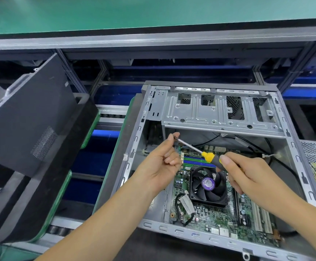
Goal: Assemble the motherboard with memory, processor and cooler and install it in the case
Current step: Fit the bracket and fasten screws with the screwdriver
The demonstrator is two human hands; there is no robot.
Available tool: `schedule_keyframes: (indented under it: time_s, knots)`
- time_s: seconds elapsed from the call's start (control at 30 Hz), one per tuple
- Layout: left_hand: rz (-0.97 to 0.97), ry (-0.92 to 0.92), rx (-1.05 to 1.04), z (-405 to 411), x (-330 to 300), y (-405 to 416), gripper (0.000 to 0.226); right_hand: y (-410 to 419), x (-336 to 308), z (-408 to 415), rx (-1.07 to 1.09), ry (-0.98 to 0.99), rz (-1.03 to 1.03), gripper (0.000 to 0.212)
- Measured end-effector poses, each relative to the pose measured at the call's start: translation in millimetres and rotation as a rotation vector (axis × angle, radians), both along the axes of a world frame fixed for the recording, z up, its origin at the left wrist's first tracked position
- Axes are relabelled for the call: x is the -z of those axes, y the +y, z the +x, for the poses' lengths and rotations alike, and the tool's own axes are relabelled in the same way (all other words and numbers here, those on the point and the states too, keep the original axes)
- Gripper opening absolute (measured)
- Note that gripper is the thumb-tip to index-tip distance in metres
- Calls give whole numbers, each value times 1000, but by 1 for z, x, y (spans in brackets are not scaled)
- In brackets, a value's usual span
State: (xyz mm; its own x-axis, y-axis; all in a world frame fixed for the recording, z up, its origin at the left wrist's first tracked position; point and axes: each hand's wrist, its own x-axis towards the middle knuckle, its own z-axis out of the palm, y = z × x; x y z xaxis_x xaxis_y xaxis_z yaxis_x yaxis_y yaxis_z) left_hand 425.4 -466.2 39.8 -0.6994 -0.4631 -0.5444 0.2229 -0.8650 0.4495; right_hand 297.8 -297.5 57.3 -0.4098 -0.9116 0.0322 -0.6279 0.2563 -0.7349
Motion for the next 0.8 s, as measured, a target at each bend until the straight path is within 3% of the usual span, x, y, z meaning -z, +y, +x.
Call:
schedule_keyframes:
  time_s: [0.1, 0.2, 0.43, 0.57, 0.7, 0.8]
  knots:
    - [-220, -67, 23, -1, 1, 1, 17, 0, -3, 2, -4, 30, 3, 32]
    - [-320, -106, 34, -2, 3, 0, 18, 1, -5, 1, -4, 52, 6, 29]
    - [-250, -80, 31, -3, 0, 3, 34, 4, -4, -3, 5, 31, -3, 39]
    - [-272, -140, -12, 4, -1, -2, 38, 6, -11, -5, 11, 27, -6, 28]
    - [-443, -294, 31, 15, -7, -12, 35, 11, -27, -9, -11, 65, 40, 19]
    - [-694, -395, 176, 15, -23, -13, 33, 10, -35, -8, -40, 95, 86, 12]
